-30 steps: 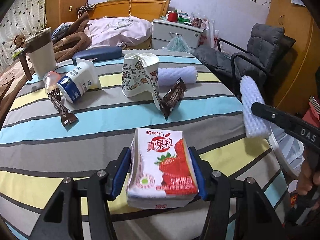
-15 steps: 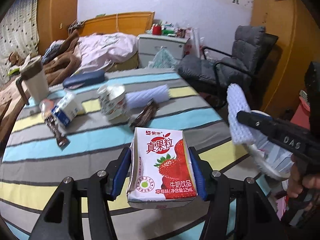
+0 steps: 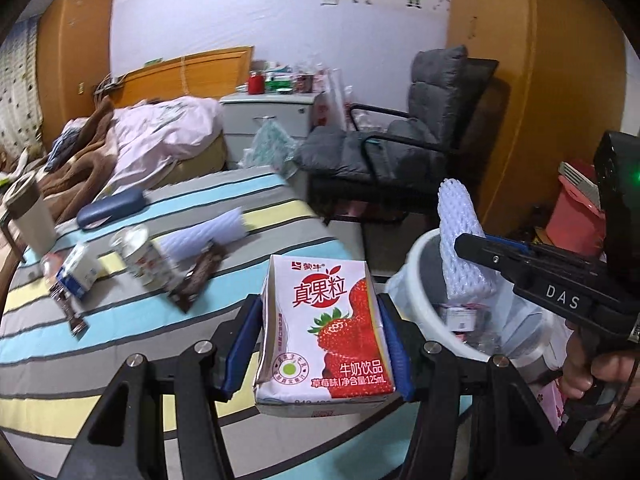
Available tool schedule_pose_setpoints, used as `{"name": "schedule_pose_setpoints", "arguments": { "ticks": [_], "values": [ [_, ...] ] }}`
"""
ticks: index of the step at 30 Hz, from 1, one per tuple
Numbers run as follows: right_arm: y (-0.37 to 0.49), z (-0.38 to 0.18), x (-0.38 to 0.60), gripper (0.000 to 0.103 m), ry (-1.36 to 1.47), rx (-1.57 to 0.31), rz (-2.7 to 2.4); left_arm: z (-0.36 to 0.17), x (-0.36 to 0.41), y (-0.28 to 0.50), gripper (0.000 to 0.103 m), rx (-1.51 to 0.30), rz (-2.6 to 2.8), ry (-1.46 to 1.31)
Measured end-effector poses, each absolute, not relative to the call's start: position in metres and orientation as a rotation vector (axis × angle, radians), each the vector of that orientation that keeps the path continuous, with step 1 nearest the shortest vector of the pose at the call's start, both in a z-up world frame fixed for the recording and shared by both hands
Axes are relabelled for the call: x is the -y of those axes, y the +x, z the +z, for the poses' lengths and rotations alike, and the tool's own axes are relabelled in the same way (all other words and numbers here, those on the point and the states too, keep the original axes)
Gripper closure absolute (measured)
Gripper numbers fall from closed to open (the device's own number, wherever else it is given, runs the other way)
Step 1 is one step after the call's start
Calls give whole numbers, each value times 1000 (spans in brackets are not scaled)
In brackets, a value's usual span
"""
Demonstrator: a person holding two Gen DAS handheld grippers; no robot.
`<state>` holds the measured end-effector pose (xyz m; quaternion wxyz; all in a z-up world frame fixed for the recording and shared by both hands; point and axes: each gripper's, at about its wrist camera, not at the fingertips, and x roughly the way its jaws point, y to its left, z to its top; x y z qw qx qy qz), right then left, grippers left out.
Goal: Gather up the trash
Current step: 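Carry the foam sleeve and milk carton over the white bin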
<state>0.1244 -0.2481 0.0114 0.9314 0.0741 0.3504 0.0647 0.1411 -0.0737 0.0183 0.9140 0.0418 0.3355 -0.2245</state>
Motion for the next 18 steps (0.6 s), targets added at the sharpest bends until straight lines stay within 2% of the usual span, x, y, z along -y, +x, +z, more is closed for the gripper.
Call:
{"name": "schedule_pose_setpoints", "arguments": {
  "ticks": [18],
  "values": [
    [98, -1, 327, 79, 191, -754, -44, 13, 169, 134, 44, -714, -651, 143]
  ]
}}
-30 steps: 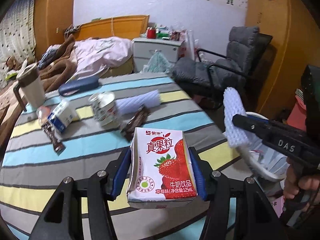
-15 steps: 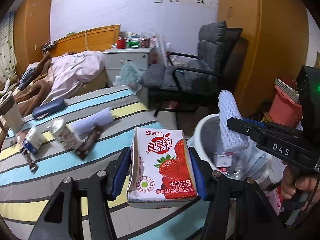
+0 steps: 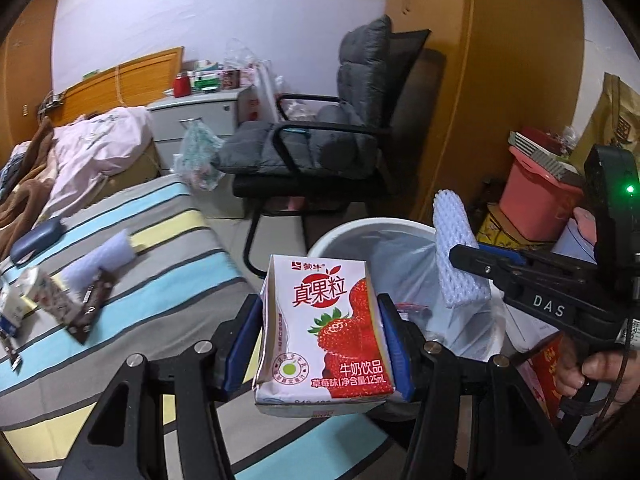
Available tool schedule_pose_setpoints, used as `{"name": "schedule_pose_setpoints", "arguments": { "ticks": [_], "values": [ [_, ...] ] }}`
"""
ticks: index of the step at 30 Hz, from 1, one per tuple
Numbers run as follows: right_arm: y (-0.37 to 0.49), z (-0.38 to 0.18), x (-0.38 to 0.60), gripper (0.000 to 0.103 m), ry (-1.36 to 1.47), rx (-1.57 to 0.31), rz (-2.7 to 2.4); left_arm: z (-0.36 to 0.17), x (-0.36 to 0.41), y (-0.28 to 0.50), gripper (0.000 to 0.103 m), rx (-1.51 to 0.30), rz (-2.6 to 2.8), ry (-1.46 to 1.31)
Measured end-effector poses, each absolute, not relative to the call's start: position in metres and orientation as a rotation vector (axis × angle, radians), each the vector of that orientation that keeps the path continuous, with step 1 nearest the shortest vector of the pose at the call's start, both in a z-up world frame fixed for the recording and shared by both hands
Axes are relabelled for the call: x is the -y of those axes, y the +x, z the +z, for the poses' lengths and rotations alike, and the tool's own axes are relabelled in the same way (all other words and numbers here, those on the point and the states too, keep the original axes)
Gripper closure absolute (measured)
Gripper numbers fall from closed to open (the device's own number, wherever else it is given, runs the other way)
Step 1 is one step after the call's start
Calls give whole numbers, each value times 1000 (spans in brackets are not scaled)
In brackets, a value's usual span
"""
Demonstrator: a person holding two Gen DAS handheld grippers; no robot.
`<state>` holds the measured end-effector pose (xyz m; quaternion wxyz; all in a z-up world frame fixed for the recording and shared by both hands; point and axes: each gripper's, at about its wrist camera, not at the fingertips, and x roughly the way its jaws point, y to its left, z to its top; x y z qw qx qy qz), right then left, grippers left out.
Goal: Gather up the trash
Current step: 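Carry the foam sleeve and milk carton over the white bin, then open both tools to drop the sleeve and carton into the bin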
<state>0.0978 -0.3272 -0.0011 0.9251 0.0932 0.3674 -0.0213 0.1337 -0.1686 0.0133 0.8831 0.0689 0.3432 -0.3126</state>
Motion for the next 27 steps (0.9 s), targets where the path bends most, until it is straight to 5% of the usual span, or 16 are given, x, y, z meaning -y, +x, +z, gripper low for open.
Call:
{"name": "schedule_pose_setpoints", "arguments": {
  "ticks": [22, 25, 27],
  "values": [
    [95, -28, 358, 77, 152, -890, -115, -7, 220, 133, 44, -769, -728, 185],
    [96, -29, 359, 74, 136, -908, -120, -8, 221, 134, 38, -775, -738, 177],
    [96, -30, 358, 62, 134, -913, -127, -9, 221, 134, 32, -777, -735, 178]
  ]
}}
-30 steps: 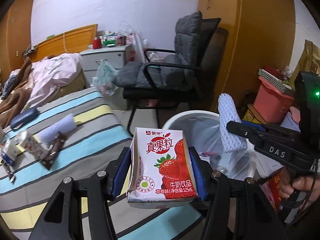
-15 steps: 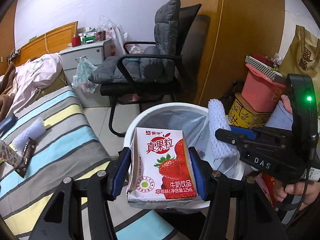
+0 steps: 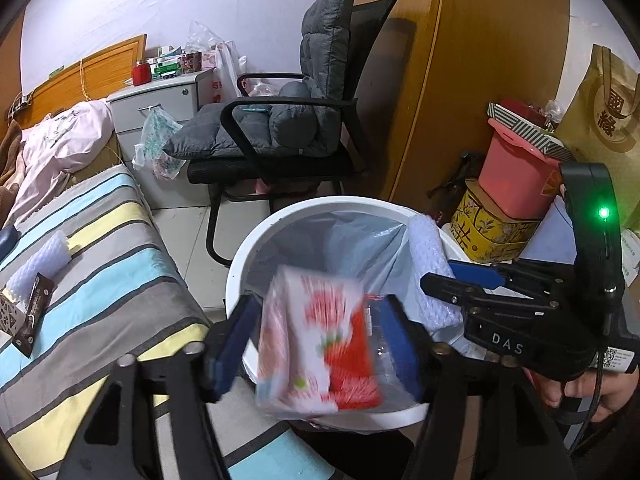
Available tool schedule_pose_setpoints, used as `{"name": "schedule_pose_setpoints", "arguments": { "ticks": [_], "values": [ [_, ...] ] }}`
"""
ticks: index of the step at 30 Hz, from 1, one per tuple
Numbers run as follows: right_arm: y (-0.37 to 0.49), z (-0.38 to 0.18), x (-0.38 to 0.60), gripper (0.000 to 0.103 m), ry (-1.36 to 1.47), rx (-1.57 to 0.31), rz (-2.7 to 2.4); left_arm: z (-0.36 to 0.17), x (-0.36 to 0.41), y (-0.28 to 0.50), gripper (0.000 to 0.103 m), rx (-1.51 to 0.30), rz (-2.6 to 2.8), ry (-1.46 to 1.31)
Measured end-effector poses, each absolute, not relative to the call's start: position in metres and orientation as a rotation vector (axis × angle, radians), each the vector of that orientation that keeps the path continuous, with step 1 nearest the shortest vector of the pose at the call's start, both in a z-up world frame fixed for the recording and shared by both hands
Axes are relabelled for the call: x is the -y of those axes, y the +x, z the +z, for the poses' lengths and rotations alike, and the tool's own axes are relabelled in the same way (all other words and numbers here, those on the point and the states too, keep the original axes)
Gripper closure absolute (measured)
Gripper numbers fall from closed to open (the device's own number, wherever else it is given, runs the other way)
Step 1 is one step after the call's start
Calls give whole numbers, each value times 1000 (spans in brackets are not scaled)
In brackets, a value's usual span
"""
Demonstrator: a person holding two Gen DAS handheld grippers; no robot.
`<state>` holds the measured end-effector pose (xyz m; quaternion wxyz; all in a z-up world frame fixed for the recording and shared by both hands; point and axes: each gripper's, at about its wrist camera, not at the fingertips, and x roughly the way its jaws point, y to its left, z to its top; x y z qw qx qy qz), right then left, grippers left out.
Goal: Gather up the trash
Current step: 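Open both tools to drop the sleeve and carton into the bin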
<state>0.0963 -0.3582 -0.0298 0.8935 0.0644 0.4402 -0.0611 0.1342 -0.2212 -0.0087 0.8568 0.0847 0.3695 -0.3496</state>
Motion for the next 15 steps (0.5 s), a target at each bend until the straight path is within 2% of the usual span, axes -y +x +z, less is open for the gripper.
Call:
{"name": "schedule_pose_setpoints", "arguments": {
  "ticks": [2, 15],
  "values": [
    [96, -30, 359, 50, 137, -910, -144, -9, 220, 134, 31, -778, -729, 173],
    [92, -23, 355, 50, 150, -881, -172, 1, 202, 131, 28, -748, -695, 157]
  ]
}}
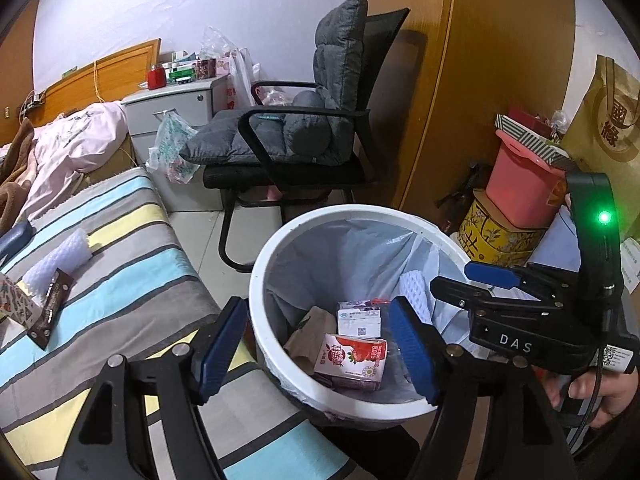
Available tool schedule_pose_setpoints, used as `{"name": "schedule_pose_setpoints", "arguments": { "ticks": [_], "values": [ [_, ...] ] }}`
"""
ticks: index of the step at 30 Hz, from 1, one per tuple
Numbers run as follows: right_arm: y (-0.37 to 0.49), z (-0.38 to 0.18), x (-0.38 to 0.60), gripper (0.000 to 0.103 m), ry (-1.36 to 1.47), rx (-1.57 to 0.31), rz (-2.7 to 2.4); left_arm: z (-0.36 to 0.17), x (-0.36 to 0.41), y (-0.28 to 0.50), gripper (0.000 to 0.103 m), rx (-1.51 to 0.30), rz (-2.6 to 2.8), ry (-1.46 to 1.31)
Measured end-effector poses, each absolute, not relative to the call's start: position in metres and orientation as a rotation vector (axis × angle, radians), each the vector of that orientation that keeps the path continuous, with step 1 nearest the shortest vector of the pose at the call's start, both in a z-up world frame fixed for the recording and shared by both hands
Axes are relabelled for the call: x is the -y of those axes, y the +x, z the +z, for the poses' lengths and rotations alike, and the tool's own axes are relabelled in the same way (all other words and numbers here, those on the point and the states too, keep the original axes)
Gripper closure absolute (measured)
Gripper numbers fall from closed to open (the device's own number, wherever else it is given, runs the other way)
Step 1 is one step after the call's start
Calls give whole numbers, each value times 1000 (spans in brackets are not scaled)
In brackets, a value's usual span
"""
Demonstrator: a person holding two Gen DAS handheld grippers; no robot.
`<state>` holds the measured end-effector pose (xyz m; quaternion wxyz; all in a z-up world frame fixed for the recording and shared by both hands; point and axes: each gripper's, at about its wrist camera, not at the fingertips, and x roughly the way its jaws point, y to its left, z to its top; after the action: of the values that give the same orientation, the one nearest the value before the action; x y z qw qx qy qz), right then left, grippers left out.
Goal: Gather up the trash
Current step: 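Open both tools to drop the sleeve and carton into the bin, then move both open tools back over the bed toward the cups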
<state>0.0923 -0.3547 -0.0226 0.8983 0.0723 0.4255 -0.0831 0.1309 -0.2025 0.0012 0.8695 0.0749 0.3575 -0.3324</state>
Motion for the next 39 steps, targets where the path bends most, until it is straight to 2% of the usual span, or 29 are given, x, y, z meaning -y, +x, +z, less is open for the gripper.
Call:
{"name": "schedule_pose_setpoints", "arguments": {
  "ticks": [23, 34, 39],
  "values": [
    [89, 0, 301, 50, 114, -762, -95, 24, 120, 115, 28, -669, -557, 67],
    [104, 1, 260, 49, 91, -731, 2, 27, 41, 118, 27, -636, -383, 2],
    [115, 0, 236, 45, 77, -730, 54, 26, 1, 122, 27, -631, -294, -23]
  ]
}}
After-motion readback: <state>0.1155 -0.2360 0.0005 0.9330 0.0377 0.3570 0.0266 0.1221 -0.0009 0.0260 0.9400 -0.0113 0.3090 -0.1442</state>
